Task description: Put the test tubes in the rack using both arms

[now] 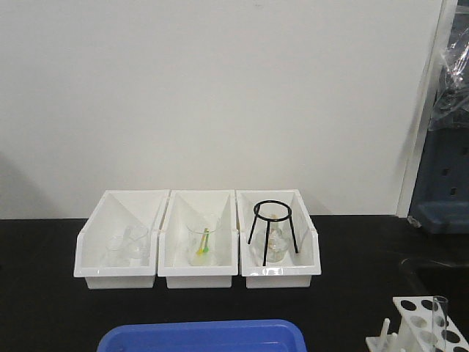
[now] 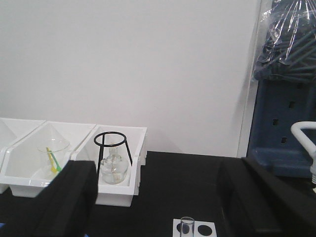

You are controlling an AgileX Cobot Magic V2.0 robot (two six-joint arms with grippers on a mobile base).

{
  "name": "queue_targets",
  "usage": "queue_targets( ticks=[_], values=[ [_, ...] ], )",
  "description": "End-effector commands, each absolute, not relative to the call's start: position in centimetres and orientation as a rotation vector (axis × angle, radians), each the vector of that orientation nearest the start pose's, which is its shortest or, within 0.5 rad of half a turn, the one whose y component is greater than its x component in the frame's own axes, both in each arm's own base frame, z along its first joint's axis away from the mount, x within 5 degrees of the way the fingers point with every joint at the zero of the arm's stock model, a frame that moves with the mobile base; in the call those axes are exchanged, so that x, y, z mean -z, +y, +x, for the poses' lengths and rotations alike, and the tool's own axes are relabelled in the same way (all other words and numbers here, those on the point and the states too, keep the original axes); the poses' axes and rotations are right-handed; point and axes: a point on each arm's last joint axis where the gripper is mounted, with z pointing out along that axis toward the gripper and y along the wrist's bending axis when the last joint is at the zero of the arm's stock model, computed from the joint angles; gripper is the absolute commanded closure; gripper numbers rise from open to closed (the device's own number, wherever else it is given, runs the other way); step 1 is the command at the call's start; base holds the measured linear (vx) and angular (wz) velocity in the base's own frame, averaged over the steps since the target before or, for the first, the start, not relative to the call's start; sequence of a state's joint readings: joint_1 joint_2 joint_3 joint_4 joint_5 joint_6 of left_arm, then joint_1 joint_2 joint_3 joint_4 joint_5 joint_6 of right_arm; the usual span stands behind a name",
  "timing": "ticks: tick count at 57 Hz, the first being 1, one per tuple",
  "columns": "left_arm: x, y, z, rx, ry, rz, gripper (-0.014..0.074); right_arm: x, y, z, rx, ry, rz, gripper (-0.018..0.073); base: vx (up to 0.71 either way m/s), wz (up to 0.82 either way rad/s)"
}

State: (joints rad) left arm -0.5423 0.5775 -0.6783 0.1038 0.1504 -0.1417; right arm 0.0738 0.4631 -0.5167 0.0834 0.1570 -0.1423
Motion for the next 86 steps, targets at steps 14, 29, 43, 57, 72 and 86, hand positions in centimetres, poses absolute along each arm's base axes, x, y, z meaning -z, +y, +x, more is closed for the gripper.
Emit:
queue_targets(
  ticks=[14, 29, 43, 57, 72, 86],
  values=[
    [-37.0, -4.1, 9.4, 0.343, 1.396, 0.292, 0.0362, -35.8, 0.7, 9.9, -0.001, 1.473, -0.108, 0.0009, 0.0, 0.0],
    [-29.3, -1.6, 7.5, 0.177, 1.37, 0.147, 0.0603, -35.8, 0.7, 9.9, -0.001, 1.473, -0.108, 0.0009, 0.0, 0.0],
    [-23.2, -0.5, 6.0, 0.065, 1.391, 0.053, 0.0602, -35.8, 0.7, 9.9, -0.001, 1.473, -0.108, 0.0009, 0.0, 0.0],
    [-21.4, 0.0, 5.4, 0.004, 1.463, 0.001, 0.0601, -35.8, 0.7, 9.9, -0.001, 1.473, -0.108, 0.0009, 0.0, 0.0],
    [-21.1, 0.0, 5.4, -0.001, 1.49, -0.005, 0.0601, -35.8, 0.7, 9.9, -0.001, 1.469, -0.108, 0.0009, 0.0, 0.0],
    [-21.1, 0.0, 5.4, -0.001, 1.49, -0.005, 0.0601, -35.8, 0.7, 9.9, -0.001, 1.469, -0.108, 0.0009, 0.0, 0.0]
  ],
)
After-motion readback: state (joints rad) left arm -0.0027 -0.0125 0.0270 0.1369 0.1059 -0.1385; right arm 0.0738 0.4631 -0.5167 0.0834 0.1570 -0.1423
